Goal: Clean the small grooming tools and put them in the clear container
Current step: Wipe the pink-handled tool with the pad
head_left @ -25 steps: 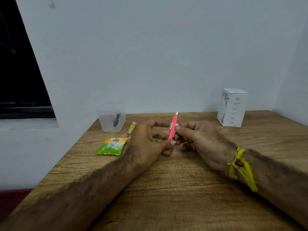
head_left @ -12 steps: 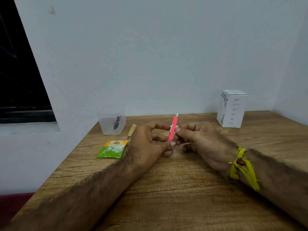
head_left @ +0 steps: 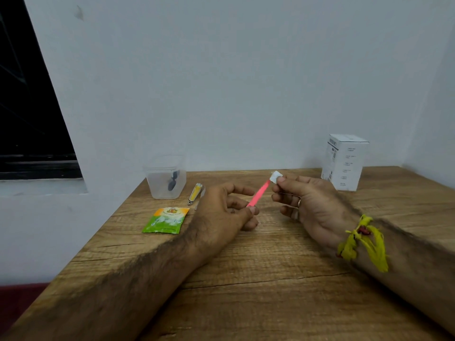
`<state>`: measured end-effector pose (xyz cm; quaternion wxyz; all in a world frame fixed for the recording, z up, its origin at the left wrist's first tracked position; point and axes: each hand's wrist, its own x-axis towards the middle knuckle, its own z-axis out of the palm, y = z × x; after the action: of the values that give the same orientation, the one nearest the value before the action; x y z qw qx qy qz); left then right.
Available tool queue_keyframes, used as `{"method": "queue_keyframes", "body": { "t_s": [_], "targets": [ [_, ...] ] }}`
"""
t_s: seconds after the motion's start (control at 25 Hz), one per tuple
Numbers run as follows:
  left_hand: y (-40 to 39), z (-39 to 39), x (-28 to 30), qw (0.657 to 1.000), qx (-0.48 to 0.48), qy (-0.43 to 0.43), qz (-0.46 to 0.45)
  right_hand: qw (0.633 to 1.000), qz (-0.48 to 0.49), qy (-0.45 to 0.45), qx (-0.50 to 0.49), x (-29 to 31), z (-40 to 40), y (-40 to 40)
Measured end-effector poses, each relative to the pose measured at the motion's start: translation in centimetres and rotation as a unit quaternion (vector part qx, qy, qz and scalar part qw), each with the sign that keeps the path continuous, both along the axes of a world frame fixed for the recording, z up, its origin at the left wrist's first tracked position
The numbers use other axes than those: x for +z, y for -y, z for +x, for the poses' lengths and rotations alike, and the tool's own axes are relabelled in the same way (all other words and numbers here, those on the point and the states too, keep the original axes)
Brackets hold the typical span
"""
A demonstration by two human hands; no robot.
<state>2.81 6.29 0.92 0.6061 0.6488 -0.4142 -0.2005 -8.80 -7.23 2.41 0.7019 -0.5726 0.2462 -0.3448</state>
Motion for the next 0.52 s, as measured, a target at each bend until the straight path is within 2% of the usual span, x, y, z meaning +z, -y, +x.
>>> {"method": "queue_keyframes", "body": {
  "t_s": [0.16, 0.28, 0.36, 0.44, 0.52],
  "targets": [
    [0.1, 0.4, -0.1, 0.998, -0.014, -0.053, -0.026, 0.999, 0.027, 0.027, 0.014, -0.1, 0.0, 0.0],
    [0.0, 0.6, 0.0, 0.996, -0.023, -0.081, -0.036, 0.997, 0.008, 0.054, 0.047, -0.2, 0.0, -0.2],
    [-0.1, 0.2, 0.0, 0.999, -0.022, -0.027, -0.021, 0.997, -0.035, 0.059, 0.034, -0.3, 0.1, -0.2],
    [-0.1, -0.4, 0.0, 0.998, -0.011, 0.065, 0.007, 0.995, -0.080, 0.050, 0.014, -0.5, 0.2, -0.1],
    [0.0, -0.7, -0.1, 0.994, 0.008, 0.102, 0.023, 0.991, -0.126, 0.036, 0.008, -0.6, 0.2, -0.2]
  ]
}}
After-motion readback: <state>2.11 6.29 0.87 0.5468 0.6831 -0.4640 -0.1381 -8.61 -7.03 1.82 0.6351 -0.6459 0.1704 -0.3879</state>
